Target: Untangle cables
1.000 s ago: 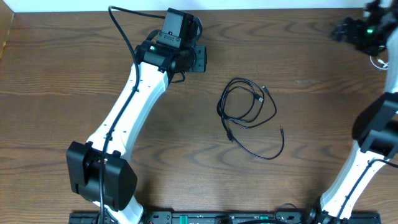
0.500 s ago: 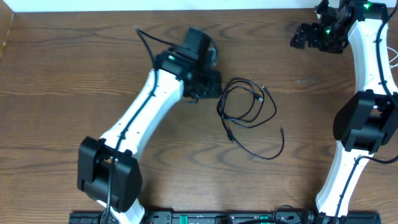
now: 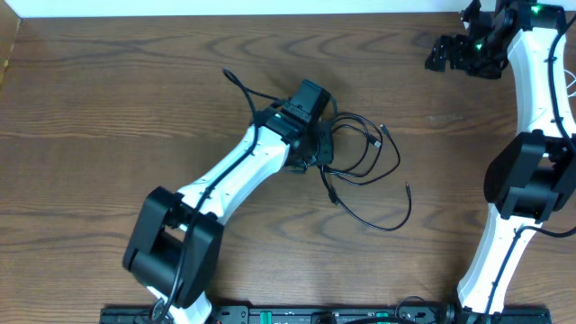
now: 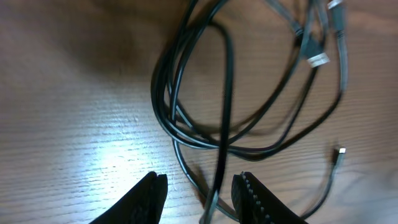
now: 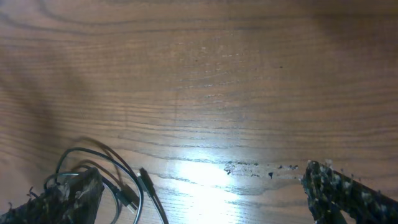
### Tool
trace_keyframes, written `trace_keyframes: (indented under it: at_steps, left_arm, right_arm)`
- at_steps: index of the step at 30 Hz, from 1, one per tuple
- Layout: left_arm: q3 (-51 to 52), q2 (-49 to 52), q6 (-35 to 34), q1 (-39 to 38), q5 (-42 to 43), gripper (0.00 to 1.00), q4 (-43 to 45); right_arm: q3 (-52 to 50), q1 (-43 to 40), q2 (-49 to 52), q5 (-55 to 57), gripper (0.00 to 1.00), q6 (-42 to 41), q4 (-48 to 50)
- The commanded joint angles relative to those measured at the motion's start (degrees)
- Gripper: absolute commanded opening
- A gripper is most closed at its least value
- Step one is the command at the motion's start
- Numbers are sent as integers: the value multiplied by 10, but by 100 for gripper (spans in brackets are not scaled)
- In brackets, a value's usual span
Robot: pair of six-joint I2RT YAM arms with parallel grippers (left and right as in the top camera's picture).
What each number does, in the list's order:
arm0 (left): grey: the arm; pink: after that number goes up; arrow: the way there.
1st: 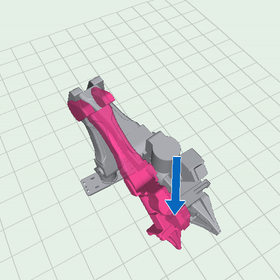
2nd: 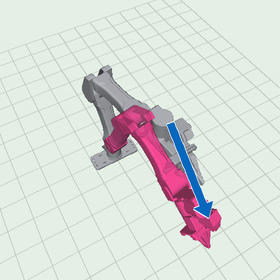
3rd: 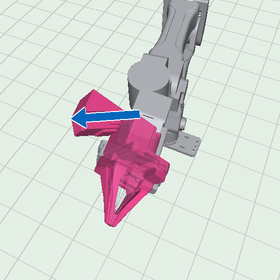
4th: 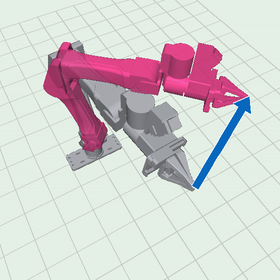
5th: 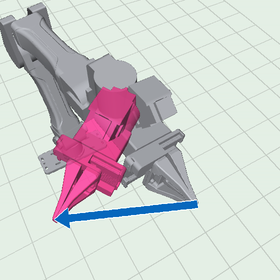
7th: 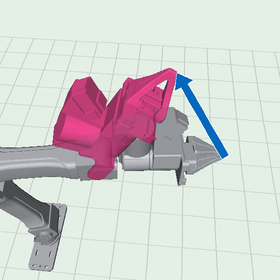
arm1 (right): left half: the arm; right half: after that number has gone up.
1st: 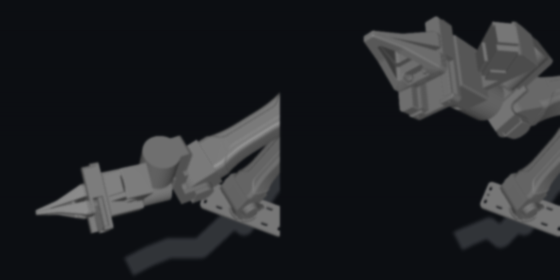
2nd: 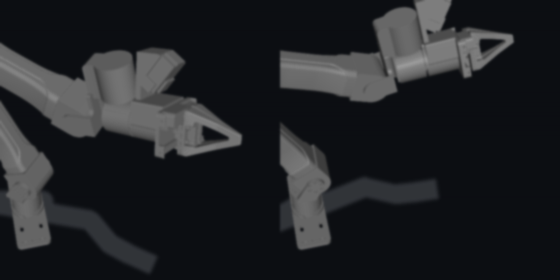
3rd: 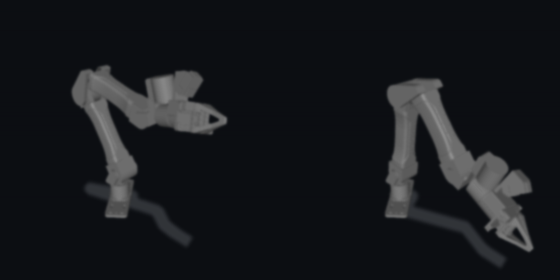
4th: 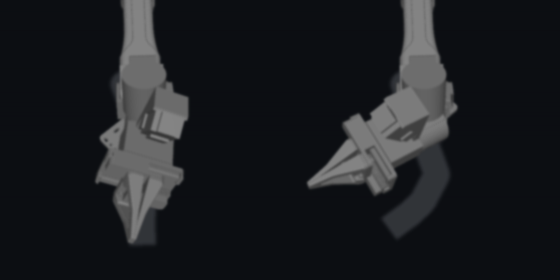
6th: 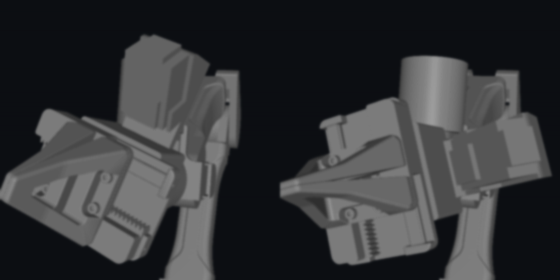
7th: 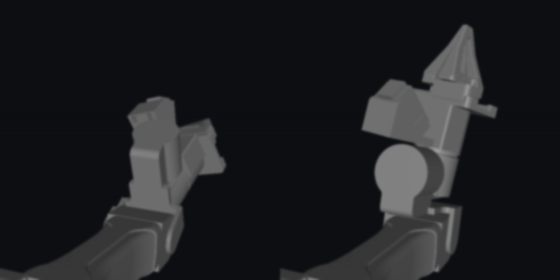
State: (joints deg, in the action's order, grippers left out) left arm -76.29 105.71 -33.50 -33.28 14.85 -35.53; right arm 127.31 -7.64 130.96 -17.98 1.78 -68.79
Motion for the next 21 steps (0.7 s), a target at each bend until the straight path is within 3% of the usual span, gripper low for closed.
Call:
trace_keyframes:
  at_steps: [1,6,11,13,21]
  left_arm:
    - [4,25,-13,-15,-12,40,10]
    - [4,52,-13,-30,-12,39,26]
    - [4,54,-13,-26,-12,13,32]
    - [4,51,-13,-21,-12,8,37]
    - [-16,-13,20,0,-5,8,40]
  right_arm:
    - [-2,0,-13,3,99,4,-2]
    - [-3,0,-13,3,99,5,-2]
    - [-3,0,-13,3,99,5,-2]
    - [-3,0,-13,3,99,5,-2]
    - [-3,1,-13,3,99,5,2]
